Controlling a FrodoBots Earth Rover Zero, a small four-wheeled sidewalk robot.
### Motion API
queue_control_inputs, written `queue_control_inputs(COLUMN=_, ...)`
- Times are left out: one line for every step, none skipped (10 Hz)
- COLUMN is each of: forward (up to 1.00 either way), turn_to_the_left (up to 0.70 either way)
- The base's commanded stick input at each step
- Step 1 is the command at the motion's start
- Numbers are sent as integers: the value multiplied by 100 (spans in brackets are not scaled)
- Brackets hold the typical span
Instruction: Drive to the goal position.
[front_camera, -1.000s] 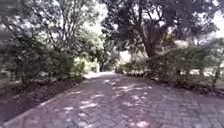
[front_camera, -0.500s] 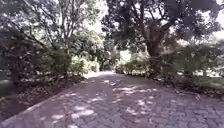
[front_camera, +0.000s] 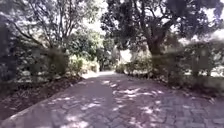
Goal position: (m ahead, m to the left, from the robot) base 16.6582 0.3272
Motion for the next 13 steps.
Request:
queue_control_inputs(forward=70, turn_to_the_left=0)
queue_control_inputs(forward=70, turn_to_the_left=0)
queue_control_inputs(forward=70, turn_to_the_left=0)
queue_control_inputs(forward=70, turn_to_the_left=0)
queue_control_inputs(forward=70, turn_to_the_left=0)
queue_control_inputs(forward=70, turn_to_the_left=0)
queue_control_inputs(forward=70, turn_to_the_left=0)
queue_control_inputs(forward=70, turn_to_the_left=0)
queue_control_inputs(forward=70, turn_to_the_left=0)
queue_control_inputs(forward=70, turn_to_the_left=0)
queue_control_inputs(forward=70, turn_to_the_left=0)
queue_control_inputs(forward=70, turn_to_the_left=0)
queue_control_inputs(forward=70, turn_to_the_left=0)
